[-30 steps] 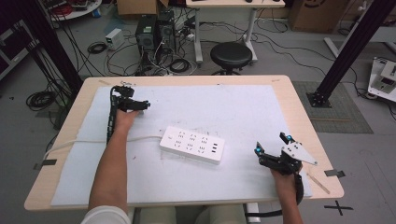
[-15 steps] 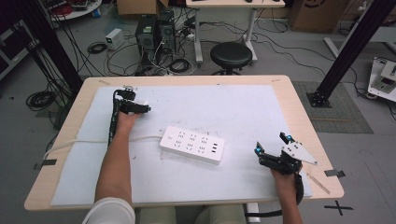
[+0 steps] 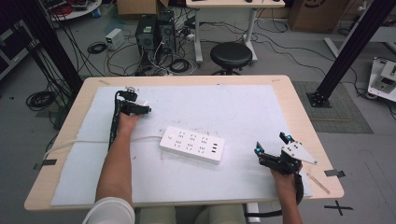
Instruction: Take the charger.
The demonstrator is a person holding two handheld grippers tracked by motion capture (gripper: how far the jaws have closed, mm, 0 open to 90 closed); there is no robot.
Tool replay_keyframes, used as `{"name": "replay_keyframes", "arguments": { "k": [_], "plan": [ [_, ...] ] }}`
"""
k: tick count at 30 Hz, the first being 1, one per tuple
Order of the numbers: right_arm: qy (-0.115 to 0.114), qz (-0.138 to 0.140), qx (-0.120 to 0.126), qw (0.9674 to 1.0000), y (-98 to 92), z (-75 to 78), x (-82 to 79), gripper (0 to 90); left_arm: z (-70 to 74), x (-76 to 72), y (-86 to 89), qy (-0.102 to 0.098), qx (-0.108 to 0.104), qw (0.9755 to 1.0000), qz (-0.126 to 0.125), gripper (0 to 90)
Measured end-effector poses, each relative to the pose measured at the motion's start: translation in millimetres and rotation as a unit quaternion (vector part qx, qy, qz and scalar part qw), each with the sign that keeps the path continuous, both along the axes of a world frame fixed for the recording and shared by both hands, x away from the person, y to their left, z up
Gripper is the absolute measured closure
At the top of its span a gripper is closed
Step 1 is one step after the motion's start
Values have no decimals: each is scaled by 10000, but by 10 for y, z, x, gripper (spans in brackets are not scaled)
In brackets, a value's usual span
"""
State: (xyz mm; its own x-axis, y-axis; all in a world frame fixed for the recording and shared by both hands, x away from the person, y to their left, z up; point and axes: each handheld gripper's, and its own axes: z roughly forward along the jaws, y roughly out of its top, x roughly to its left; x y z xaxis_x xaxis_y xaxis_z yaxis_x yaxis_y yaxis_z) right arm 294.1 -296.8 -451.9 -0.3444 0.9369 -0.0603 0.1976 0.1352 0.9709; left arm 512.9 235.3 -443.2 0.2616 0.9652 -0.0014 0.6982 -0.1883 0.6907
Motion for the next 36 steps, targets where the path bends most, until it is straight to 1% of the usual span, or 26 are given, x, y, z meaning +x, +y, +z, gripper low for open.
{"name": "replay_keyframes", "arguments": {
  "k": [5, 7, 13, 15, 17, 23, 25, 27, 30, 31, 34, 36],
  "plan": [
    [-1, -1, -4, 10000, 0, 0, 0, 50, 11, -5, 11, 36, -4, 10000, -46, 306],
    [-1, 3, -10, 10000, 0, 0, 0, 51, 15, -9, 25, 14, -46, 10000, -38, 355],
    [-7, 6, -16, 10000, 0, 0, 2, 51, 17, -16, 31, 0, -52, 10000, -60, 382],
    [-8, 5, -20, 10000, 0, 0, 3, 51, 24, -22, 29, -3, -34, 10000, -90, 423],
    [6, 1, -9, 10000, 2, 0, 0, 50, 23, -28, 23, -12, -3, 10000, -75, 424],
    [-12, 3, -19, 10000, 4, -1, 2, 51, 31, -60, 21, 5, -19, 9999, -126, 424],
    [-24, 9, -29, 10000, 3, -1, 3, 51, 58, -97, 25, -15, -90, 9998, -171, 425],
    [-9, 6, -23, 10000, 5, 0, -2, 51, 95, -130, 14, -117, -160, 9996, -214, 425],
    [-18, 8, -27, 10000, 4, 0, -1, 50, 191, -187, 0, -287, -205, 9989, -318, 425],
    [-30, 19, -39, 10000, 2, 0, 0, 51, 224, -207, -8, -356, -257, 9984, -347, 425],
    [-33, -1, -36, 10000, 4, -1, -3, 51, 321, -279, -15, -557, -322, 9970, -421, 425],
    [-17, -9, -24, 10000, 6, 0, -6, 51, 380, -333, -14, -690, -403, 9958, -454, 425]
  ]
}}
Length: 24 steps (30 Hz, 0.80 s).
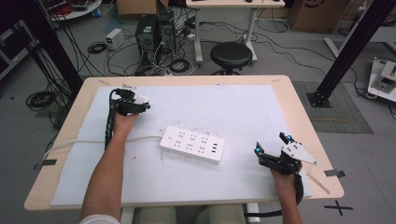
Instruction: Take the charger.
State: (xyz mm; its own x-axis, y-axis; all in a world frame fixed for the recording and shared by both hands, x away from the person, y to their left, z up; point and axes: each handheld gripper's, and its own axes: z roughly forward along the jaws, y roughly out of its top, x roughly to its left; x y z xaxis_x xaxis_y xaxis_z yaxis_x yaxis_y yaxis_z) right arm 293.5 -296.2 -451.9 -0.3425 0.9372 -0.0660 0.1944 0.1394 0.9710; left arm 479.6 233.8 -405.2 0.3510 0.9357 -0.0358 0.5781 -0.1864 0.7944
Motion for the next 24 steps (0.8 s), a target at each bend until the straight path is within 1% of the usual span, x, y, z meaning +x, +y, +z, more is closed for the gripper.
{"name": "replay_keyframes", "arguments": {
  "k": [2, 3, 6, 7, 10, 15, 18, 19, 20, 22, 24],
  "plan": [
    [-18, 6, -15, 10000, -2, 0, 3, 51, 59, -63, 4, -135, -56, 9999, -31, 425],
    [27, -1, 19, 10000, 2, 0, -1, 51, 85, -98, 3, -196, -85, 9998, -50, 425],
    [-10, 11, -6, 10000, -7, 0, 6, 51, 155, -222, 3, -396, -169, 9990, -120, 425],
    [-12, 8, -8, 10000, -8, -1, 6, 51, 177, -266, 6, -433, -163, 9988, -146, 425],
    [26, 10, 23, 10000, -1, -1, 2, 51, 219, -400, 7, -627, -227, 9976, -196, 425],
    [20, 21, 3, 10000, -7, 1, 10, 51, 269, -593, -9, -854, -303, 9954, -322, 425],
    [27, 9, -5, 10000, -6, 1, 10, 51, 292, -715, -49, -1010, -339, 9934, -424, 425],
    [27, 9, -5, 10000, -6, 1, 10, 51, 292, -715, -49, -1010, -339, 9934, -424, 425],
    [19, 14, -7, 10000, -7, 1, 9, 51, 305, -796, -79, -1109, -385, 9919, -494, 425],
    [21, 10, -6, 10000, -6, 1, 9, 51, 314, -877, -110, -1181, -457, 9903, -573, 425],
    [15, 2, 1, 10000, -2, 0, 9, 51, 325, -952, -138, -1252, -476, 9888, -665, 425]
  ]
}}
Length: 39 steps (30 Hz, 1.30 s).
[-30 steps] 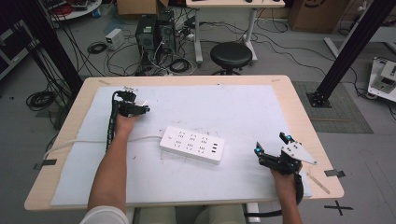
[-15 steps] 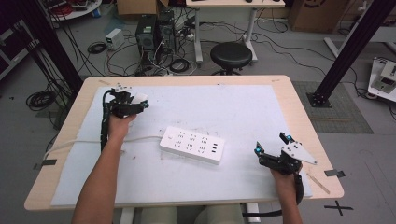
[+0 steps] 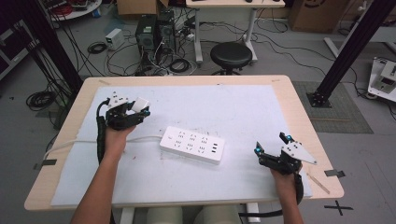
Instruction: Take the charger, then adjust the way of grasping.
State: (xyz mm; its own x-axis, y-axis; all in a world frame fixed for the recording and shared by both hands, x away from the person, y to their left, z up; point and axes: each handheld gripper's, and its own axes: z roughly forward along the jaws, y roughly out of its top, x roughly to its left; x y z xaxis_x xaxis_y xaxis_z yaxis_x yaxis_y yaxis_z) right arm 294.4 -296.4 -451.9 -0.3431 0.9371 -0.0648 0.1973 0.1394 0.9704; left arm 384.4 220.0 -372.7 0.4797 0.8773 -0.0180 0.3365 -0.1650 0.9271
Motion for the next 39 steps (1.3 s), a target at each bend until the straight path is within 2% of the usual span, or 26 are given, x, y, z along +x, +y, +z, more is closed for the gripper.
{"name": "replay_keyframes", "arguments": {
  "k": [10, 12, 27, 33, 39],
  "plan": [
    [9, 21, -50, 10000, 3, 1, 5, 51, 50, -273, -113, -314, -118, 9987, -377, 424],
    [14, 12, -56, 10000, 4, 1, 5, 51, 63, -310, -137, -354, -78, 9983, -456, 425],
    [63, -8, -38, 10000, 14, 2, 4, 51, 108, -438, -211, -427, 17, 9961, -768, 425],
    [52, 21, -91, 9999, 11, 4, 15, 51, 120, -483, -268, -485, 143, 9942, -953, 425],
    [115, 18, -28, 9999, 9, 5, 14, 51, 141, -558, -339, -567, 191, 9909, -1210, 425]
  ]
}}
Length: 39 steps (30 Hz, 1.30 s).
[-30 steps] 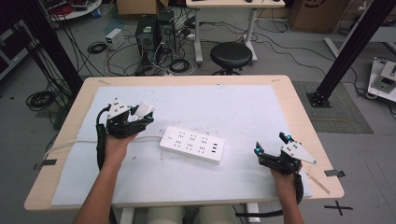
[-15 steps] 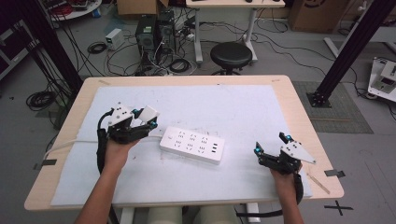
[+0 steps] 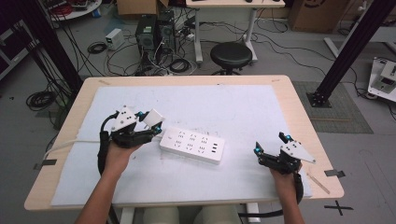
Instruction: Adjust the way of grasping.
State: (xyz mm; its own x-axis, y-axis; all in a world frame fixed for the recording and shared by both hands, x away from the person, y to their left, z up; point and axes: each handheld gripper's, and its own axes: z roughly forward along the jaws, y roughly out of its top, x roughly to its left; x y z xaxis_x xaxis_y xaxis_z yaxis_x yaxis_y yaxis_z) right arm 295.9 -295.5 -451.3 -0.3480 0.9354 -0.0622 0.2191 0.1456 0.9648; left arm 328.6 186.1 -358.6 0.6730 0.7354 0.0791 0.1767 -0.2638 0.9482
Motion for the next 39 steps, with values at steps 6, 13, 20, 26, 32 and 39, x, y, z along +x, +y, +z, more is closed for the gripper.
{"name": "replay_keyframes", "arguments": {
  "k": [6, 13, 20, 26, 32, 39],
  "plan": [
    [109, 42, 19, 9999, -12, 9, 31, 50, 6, -97, -130, -103, 246, 9992, -282, 425],
    [424, 293, 53, 9987, -35, 31, 83, 51, -2, -182, -247, -162, 441, 9971, -598, 425],
    [797, 704, 649, 9922, -121, 163, 84, 51, -4, -252, -318, -226, 626, 9941, -857, 425],
    [1216, 1469, 779, 9786, -22, 305, 89, 51, 1, -309, -382, -345, 859, 9890, -1154, 425],
    [1369, 1899, 1084, 9661, 73, 427, 77, 51, 12, -400, -441, -527, 1112, 9816, -1457, 425],
    [1546, 2223, 1170, 9555, 177, 528, 42, 51, 5, -434, -486, -653, 1298, 9753, -1663, 425]
  ]
}}
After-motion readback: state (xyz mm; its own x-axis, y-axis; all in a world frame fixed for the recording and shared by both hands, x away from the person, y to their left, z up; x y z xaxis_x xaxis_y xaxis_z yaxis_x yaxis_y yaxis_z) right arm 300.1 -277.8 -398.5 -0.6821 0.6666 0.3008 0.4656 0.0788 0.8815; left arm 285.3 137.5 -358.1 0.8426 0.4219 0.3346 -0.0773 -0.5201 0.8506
